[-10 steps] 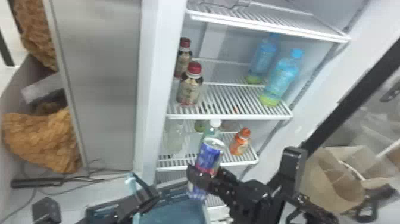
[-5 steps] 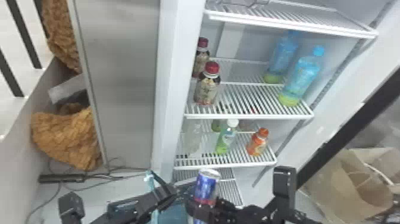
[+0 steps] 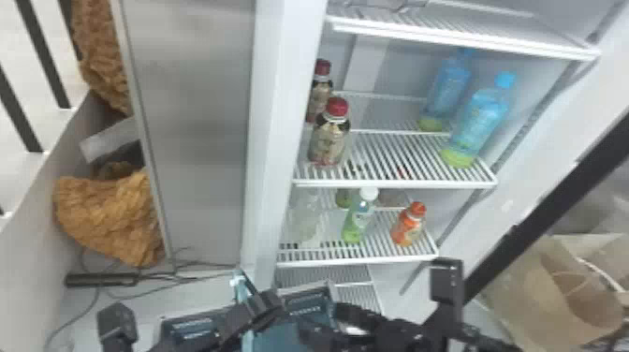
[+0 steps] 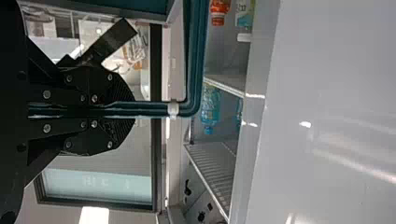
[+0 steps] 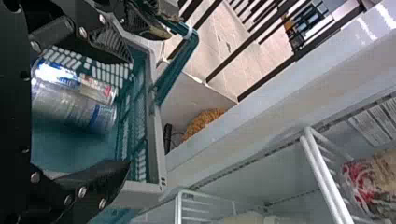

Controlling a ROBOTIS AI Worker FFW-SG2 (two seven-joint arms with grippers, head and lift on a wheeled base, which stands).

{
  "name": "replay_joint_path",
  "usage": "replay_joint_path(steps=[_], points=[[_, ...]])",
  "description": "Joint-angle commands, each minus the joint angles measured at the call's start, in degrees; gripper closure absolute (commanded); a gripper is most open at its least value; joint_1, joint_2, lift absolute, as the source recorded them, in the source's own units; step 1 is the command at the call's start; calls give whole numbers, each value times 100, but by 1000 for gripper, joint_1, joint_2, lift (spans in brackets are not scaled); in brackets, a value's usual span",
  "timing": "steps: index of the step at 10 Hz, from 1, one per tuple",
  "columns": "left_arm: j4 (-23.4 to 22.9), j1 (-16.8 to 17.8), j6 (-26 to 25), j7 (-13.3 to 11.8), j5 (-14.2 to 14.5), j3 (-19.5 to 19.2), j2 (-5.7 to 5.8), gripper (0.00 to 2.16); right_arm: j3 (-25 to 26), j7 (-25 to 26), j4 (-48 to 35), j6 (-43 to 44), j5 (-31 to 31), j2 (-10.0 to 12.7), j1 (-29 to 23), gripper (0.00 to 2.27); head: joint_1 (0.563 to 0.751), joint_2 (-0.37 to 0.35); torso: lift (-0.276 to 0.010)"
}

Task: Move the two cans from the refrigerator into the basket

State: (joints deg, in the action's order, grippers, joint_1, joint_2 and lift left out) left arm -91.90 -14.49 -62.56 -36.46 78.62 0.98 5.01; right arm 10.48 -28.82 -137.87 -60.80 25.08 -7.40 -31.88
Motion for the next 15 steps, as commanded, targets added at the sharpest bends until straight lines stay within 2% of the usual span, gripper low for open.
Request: replay_joint_path(steps=[1,3,7,12,15], points=[[1,1,-2,-2,-1,-7,0,1191,163,-1,-99,146,-6,20,-60,111,695,-260,-31],[1,-14,-2,-2,-1,-7,0,1191,426,-1,-254,582,-132,90,-243,114,695,-282,-31],[1,-14,-2,-2,-12,-7,0,1191,928,-71,210,2930,-109,371,-820,116,695,-350,-31],[1,-28,-72,7,-70,-7,0,1191,1614,-62,295,4983,-177,705,-1804,116,695,-350,-31],[1,-42,-86,34,-115,-30,-8,1191,1740,-62,688,6038,-143,746,-2226,116,695,-350,-31]])
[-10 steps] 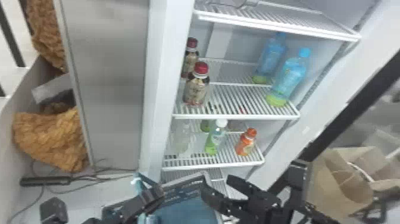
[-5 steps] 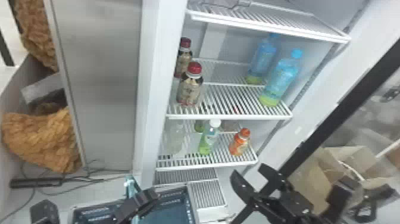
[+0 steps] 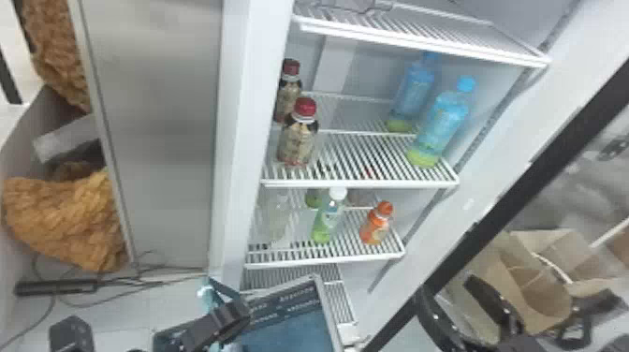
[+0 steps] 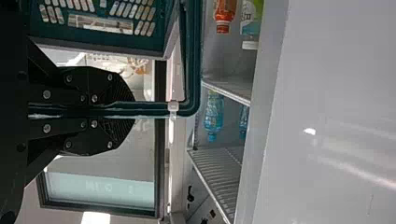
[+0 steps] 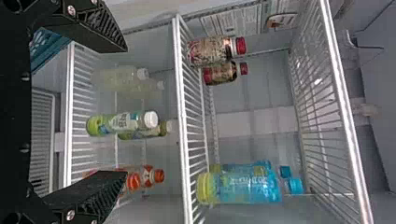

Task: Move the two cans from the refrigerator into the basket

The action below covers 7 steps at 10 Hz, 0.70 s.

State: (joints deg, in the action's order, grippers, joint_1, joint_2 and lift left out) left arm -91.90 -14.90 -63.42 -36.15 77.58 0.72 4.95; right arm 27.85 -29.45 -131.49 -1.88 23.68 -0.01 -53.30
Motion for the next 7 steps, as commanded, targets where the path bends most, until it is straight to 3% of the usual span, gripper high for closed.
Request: replay_joint_path(steps=[1,7], points=[[0,0,-14,11,-34,8,-3,1191,14,-8,163,427,54,6,-196,116,695,-350,-31],[14,-28,-70,38,-125,-107,-12,1191,82,-44,191,1060,111,6,-660,116,695,-350,-31]])
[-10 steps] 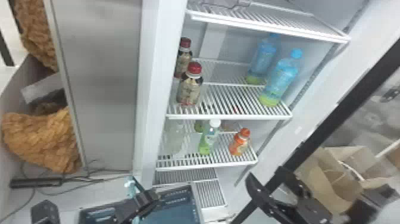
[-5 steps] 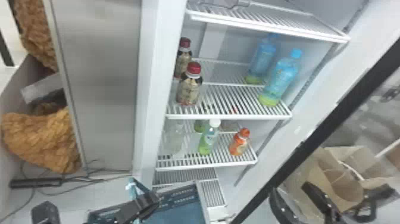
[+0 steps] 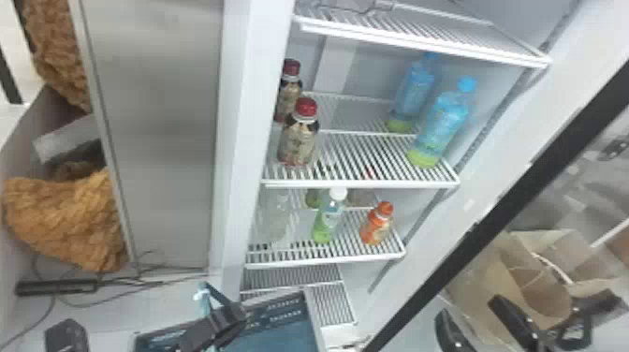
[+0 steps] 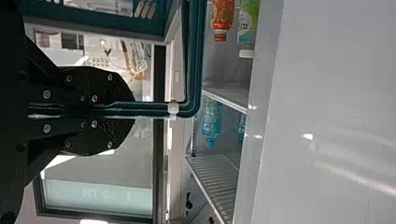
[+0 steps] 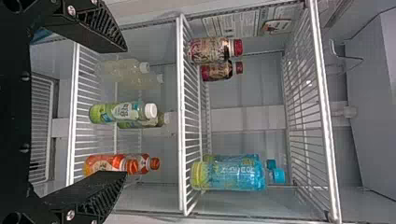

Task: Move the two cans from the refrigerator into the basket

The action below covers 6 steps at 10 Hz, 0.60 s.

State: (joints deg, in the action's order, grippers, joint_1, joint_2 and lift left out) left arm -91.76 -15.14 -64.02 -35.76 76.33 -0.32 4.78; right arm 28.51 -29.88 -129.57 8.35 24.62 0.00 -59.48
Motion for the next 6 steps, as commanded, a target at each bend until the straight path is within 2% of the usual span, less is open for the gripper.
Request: replay_joint_path(steps=[1,6], points=[[0,-5,-10,-1,-1,-3,23,1191,29,0,27,94,28,5,-56,116,695,-350,-31],[0,-5,-10,-1,11,-37,31,1191,29,-26,125,150,97,5,-56,116,695,-350,-31]])
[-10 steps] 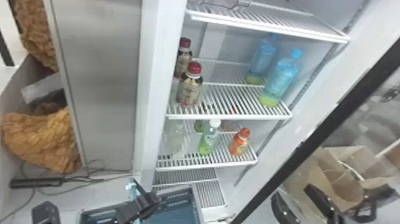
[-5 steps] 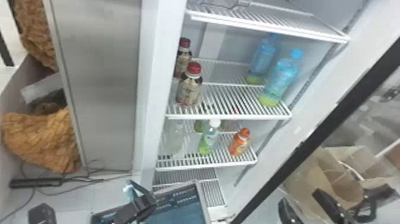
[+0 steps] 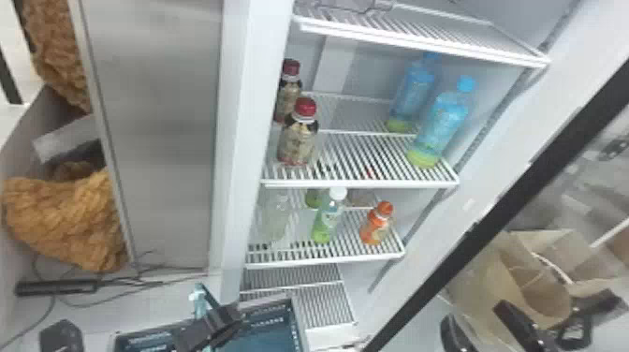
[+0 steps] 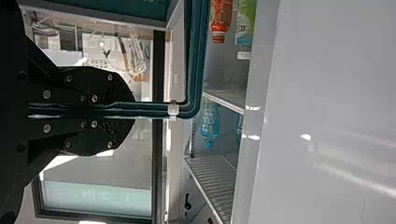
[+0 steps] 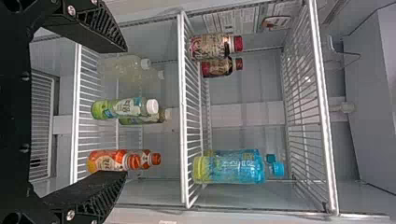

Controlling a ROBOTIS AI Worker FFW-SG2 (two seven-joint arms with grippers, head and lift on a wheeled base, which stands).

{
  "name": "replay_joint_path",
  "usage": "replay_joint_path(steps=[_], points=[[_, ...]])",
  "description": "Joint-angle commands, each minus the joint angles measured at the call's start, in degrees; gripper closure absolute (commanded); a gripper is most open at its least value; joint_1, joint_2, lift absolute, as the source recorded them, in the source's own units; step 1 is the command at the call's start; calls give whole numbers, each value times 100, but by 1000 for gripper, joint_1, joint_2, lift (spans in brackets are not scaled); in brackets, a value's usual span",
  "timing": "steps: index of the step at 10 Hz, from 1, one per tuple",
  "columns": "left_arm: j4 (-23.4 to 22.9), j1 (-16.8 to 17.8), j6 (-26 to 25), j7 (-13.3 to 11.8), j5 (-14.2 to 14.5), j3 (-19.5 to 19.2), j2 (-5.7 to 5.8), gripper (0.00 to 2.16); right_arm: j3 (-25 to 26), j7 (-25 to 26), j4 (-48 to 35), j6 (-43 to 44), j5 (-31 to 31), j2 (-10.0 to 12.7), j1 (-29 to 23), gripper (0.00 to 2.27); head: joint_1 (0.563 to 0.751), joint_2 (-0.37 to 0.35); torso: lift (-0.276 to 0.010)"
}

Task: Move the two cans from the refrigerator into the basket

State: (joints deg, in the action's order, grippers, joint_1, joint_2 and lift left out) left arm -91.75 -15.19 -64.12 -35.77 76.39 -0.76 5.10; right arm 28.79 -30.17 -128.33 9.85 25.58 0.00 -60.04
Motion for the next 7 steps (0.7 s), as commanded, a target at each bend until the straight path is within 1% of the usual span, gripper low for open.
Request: replay_joint_path(steps=[1,7], points=[[0,0,0,0,4,-4,0,1191,0,-7,-13,0,2,5,0,116,695,-350,-31],[0,-14,14,-36,4,-27,0,1191,-11,-24,15,0,47,5,-14,116,695,-350,-31]])
